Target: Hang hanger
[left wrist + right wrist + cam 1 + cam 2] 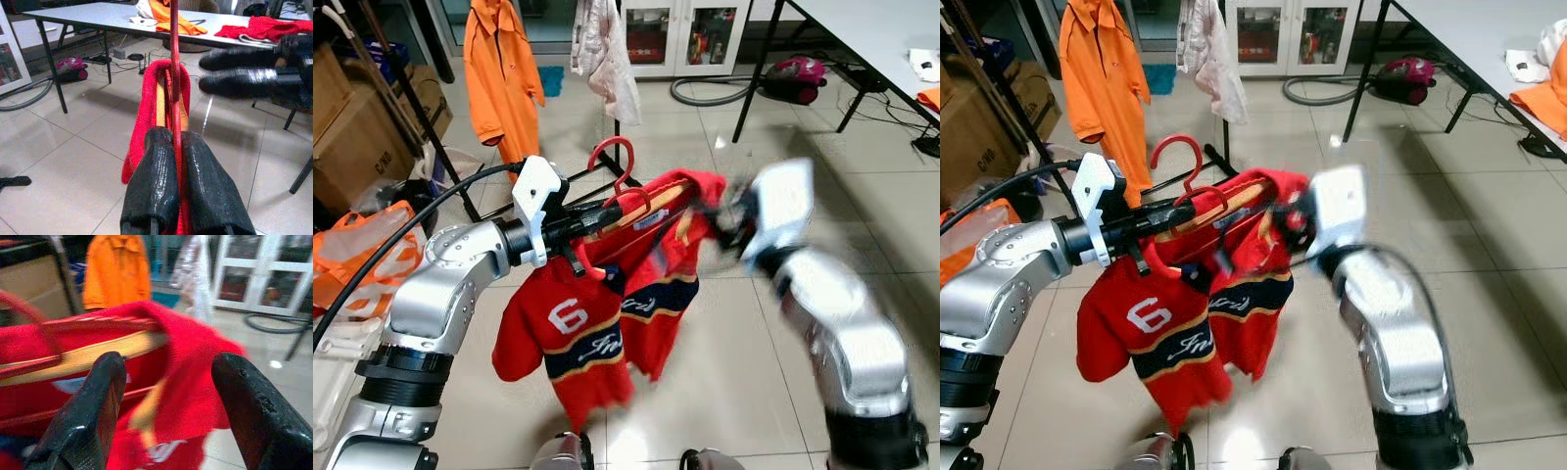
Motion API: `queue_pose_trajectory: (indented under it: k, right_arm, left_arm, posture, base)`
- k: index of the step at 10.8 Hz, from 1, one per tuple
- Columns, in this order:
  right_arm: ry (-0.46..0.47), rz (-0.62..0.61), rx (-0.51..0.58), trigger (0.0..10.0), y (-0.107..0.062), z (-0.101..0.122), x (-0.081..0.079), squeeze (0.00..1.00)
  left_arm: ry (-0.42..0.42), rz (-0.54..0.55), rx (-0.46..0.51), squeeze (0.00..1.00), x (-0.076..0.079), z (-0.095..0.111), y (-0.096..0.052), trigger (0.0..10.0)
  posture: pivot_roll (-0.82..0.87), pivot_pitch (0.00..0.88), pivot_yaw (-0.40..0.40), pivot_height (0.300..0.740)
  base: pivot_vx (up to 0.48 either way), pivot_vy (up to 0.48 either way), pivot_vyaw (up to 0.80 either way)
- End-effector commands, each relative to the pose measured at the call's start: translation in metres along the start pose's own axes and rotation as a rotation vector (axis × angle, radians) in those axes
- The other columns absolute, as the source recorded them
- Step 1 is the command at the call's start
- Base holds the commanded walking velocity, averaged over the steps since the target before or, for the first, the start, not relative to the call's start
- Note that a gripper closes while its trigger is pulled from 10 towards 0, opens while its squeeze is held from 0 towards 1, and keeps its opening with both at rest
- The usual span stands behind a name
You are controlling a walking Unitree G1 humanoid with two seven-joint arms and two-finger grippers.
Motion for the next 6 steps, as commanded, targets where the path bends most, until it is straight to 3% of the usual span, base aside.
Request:
queue_pose_trajectory:
  k: [1,4,5,6]
  right_arm:
    - [-0.005,0.062,0.017,10.0,-0.003,0.005,-0.011,0.00]
    - [-0.034,0.028,0.009,10.0,0.000,0.000,-0.006,0.00]
    - [-0.051,0.013,0.008,4.6,0.001,0.000,-0.001,0.00]
    - [-0.049,-0.020,0.010,4.2,0.001,0.001,0.004,0.00]
  left_arm:
    - [0.027,-0.008,0.062,0.00,0.000,0.019,-0.001,0.0]
    - [0.016,-0.050,0.064,0.00,0.005,0.020,-0.002,0.0]
    - [0.014,-0.057,0.062,0.00,0.006,0.020,-0.003,0.0]
    - [0.012,-0.068,0.059,0.00,0.007,0.020,-0.003,0.0]
  posture:
    - [-0.05,0.098,0.054,0.740]
    - [-0.04,0.100,0.054,0.740]
    - [-0.04,0.100,0.054,0.740]
    - [-0.04,0.099,0.056,0.740]
  base:
    - [0.000,0.000,0.00]
    - [0.000,0.000,0.00]
    - [0.000,0.000,0.00]
    - [0.000,0.000,0.00]
Point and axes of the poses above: a point about 5 cm out from each wrist's last joint towards the gripper, its own y axis pointing out of the wrist towards the gripper, its own z axis along the axis of the wrist's last joint, x = y × z, the point moved 4 cm from there along y, pointing out of the wrist towards the gripper, and after that the axes turned 2 degrees about -y, right-handed, at the moved point
